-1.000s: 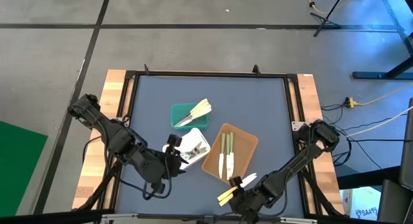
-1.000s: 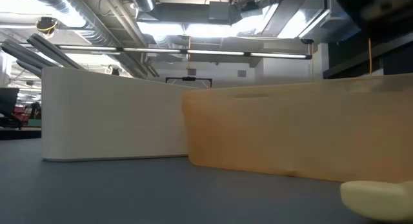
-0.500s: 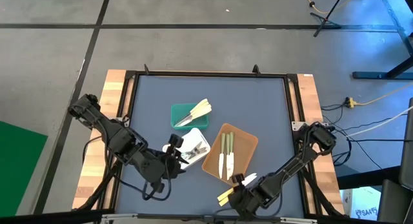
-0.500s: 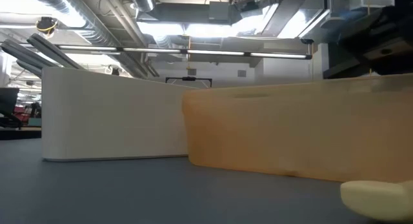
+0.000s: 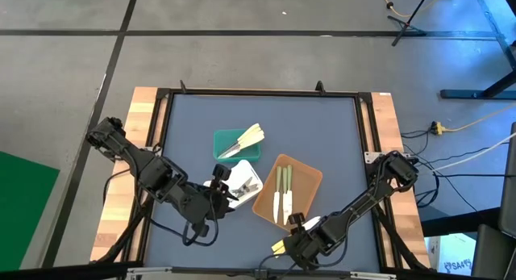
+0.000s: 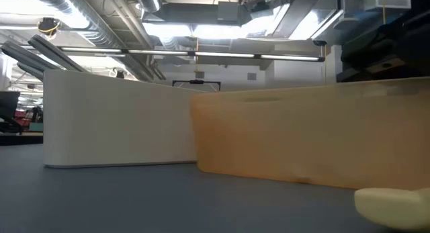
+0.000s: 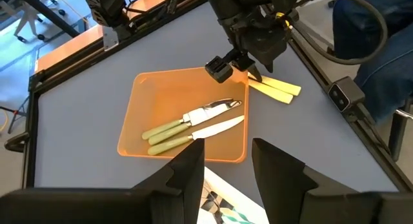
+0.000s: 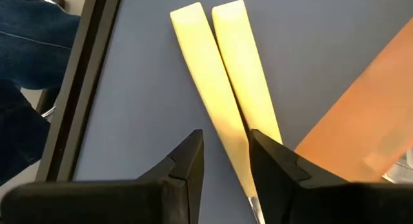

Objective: Sort silverware by color (type)
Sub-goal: Put the yellow knife into the blue bin

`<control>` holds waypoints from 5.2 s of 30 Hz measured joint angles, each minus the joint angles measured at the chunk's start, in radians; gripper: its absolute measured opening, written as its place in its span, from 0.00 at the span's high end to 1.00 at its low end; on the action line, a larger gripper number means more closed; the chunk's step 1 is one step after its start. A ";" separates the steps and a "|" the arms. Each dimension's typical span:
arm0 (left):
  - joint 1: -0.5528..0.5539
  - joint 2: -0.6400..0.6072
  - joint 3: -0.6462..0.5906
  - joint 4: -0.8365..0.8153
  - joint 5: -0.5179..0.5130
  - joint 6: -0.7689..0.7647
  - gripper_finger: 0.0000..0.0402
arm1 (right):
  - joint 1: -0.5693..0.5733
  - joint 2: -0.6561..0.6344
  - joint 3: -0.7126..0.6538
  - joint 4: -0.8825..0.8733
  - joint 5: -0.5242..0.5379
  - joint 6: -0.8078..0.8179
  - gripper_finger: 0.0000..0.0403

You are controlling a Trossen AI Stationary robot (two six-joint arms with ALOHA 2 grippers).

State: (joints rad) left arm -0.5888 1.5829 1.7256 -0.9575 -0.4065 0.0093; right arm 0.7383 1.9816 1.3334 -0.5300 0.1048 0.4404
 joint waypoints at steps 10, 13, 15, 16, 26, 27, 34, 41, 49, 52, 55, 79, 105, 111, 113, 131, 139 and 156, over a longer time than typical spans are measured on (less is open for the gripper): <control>0.000 0.000 0.000 0.000 0.006 -0.033 0.69 | 0.000 0.000 0.000 -0.025 -0.020 -0.001 0.73; 0.000 0.000 0.000 0.000 0.007 -0.033 0.69 | 0.000 -0.002 0.000 -0.026 -0.052 -0.003 0.73; 0.000 0.000 0.000 0.000 0.007 -0.033 0.69 | 0.000 -0.002 0.000 -0.026 -0.069 -0.004 0.73; 0.000 0.000 0.000 0.000 0.007 -0.033 0.69 | 0.000 -0.002 0.000 -0.026 -0.072 -0.004 0.73; 0.000 0.000 0.000 0.000 0.007 -0.034 0.69 | -0.006 -0.002 0.006 -0.012 -0.057 -0.112 0.73; 0.000 0.000 0.000 0.000 0.008 -0.034 0.69 | -0.007 -0.002 0.006 -0.012 -0.054 -0.119 0.73; 0.000 0.001 0.000 -0.001 0.008 -0.034 0.69 | -0.033 -0.002 0.008 -0.032 -0.052 -0.128 0.73; 0.000 0.001 0.000 -0.001 0.008 -0.034 0.69 | -0.074 -0.002 0.008 -0.047 -0.070 -0.125 0.73; 0.000 0.001 0.000 -0.001 0.008 -0.034 0.69 | -0.063 -0.002 0.008 -0.042 -0.135 -0.124 0.73; 0.000 0.001 0.000 0.000 0.008 -0.034 0.69 | -0.056 -0.002 0.008 -0.040 -0.140 -0.123 0.73; 0.000 0.001 0.000 0.000 0.008 -0.035 0.69 | -0.051 -0.002 0.008 -0.039 -0.139 -0.123 0.73; -0.001 0.001 0.000 0.000 0.008 -0.036 0.69 | -0.024 0.000 0.039 -0.047 -0.097 -0.126 0.73; -0.001 0.001 0.000 0.000 0.008 -0.035 0.69 | -0.026 0.030 0.028 -0.040 -0.116 -0.135 0.73; -0.001 0.001 0.000 0.000 0.008 -0.035 0.69 | -0.026 0.032 0.028 -0.036 -0.113 -0.135 0.73; -0.001 0.001 0.000 0.000 0.008 -0.035 0.69 | -0.026 0.034 0.027 -0.032 -0.113 -0.136 0.73; -0.001 0.001 0.000 0.000 0.008 -0.035 0.69 | -0.039 0.038 0.027 -0.070 -0.143 -0.134 0.73; -0.001 0.001 0.000 0.000 0.008 -0.035 0.69 | -0.039 0.046 0.028 -0.067 -0.149 -0.135 0.73; -0.001 0.001 0.000 0.000 0.008 -0.035 0.69 | -0.039 0.047 0.028 -0.064 -0.161 -0.135 0.97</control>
State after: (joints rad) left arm -0.5896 1.5837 1.7256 -0.9577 -0.3987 -0.0261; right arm 0.6998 2.0289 1.3613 -0.5937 -0.0563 0.3054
